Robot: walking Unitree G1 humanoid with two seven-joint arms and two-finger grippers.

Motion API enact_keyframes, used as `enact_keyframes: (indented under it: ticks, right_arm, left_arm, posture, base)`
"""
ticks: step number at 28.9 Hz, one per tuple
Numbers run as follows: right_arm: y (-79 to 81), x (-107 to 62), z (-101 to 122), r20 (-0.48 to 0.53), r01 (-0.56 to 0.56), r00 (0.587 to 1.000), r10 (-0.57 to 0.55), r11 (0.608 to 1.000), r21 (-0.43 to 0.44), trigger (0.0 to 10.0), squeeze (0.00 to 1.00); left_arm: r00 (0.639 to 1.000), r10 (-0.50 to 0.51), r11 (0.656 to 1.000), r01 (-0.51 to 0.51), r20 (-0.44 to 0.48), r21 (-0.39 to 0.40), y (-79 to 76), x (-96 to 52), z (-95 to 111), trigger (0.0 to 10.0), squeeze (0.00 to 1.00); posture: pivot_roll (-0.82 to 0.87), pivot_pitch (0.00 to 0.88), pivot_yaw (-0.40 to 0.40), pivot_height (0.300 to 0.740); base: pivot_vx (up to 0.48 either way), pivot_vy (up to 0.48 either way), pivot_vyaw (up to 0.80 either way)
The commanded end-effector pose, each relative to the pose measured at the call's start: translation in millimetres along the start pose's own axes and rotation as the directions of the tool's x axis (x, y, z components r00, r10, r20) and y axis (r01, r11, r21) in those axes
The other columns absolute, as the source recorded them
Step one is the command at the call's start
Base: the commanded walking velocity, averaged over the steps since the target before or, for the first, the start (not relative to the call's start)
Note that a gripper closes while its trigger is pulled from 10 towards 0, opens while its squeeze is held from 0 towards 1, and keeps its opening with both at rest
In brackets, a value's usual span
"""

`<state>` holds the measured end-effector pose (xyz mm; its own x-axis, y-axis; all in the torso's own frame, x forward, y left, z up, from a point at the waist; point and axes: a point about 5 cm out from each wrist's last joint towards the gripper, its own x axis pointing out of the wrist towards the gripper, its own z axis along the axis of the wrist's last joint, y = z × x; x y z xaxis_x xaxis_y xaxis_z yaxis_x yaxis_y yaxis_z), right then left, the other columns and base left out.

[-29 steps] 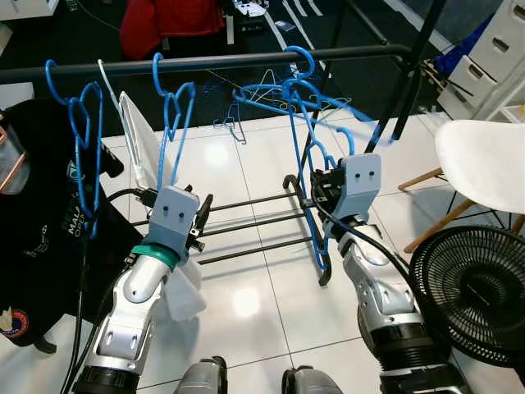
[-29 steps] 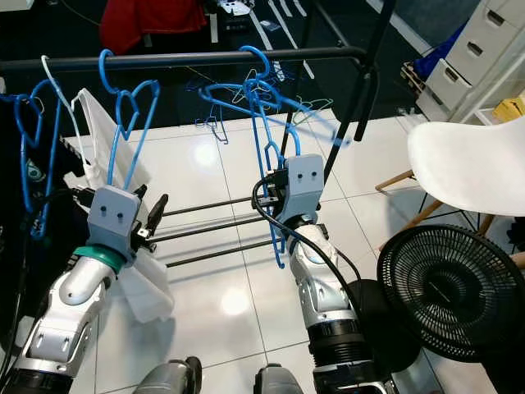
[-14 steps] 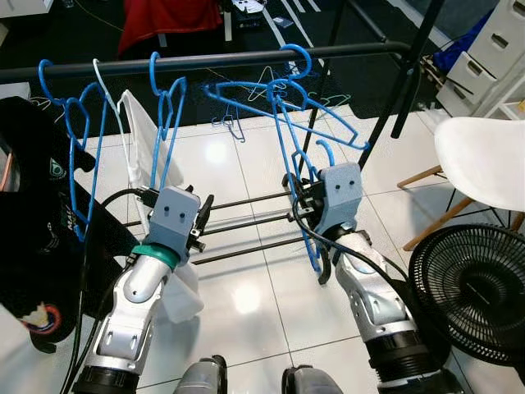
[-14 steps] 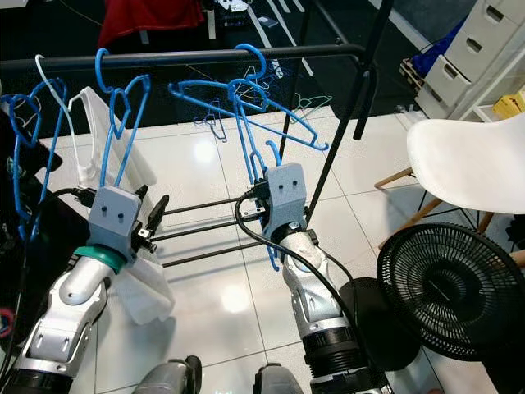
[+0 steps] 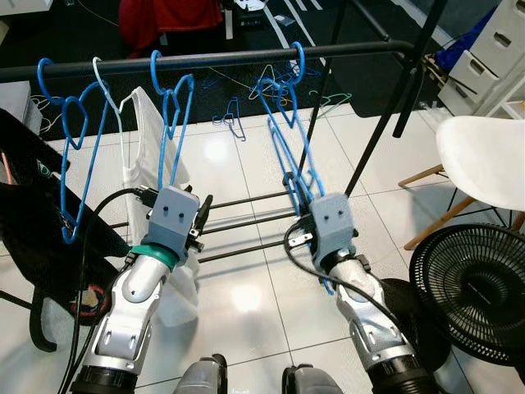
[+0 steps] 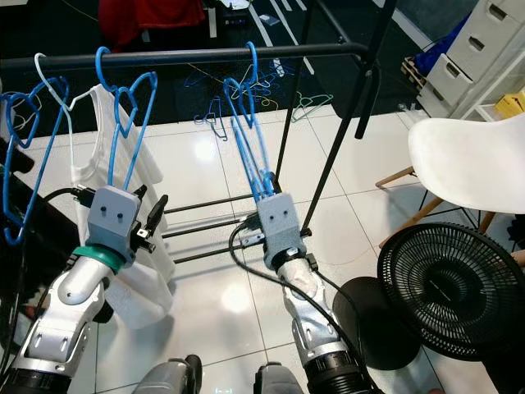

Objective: Hang hanger

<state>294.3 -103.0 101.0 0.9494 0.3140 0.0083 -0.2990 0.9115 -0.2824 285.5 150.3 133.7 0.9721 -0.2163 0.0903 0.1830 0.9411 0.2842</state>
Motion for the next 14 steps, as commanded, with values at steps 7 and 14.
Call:
enact_keyframes:
  ticks: [7,14]
  right_arm:
    - [13.4,-22.2,-18.7,-0.081,-0.185,0.98,0.184,0.983,-0.006,10.0,0.0]
    - [-7.4,-63.7,-96.9,-0.411,0.11,0.912,-0.008,0.968,0.226,10.0,0.0]
  left_arm:
    - [1.0,-0.019,1.0,0.019,-0.016,0.0,-5.1,-0.9,-4.2,10.0,0.0]
    - [1.0,-0.022,1.0,0.022,-0.021,-0.003,-6.1,-2.6,-5.1,10.0,0.0]
  posture:
    - [-0.01,0.081,0.032,0.733]
    - [-0.01,0.095,0.039,0.733]
  base:
    - [0.0,0.0,0.0]
    - [0.0,0.0,0.0]
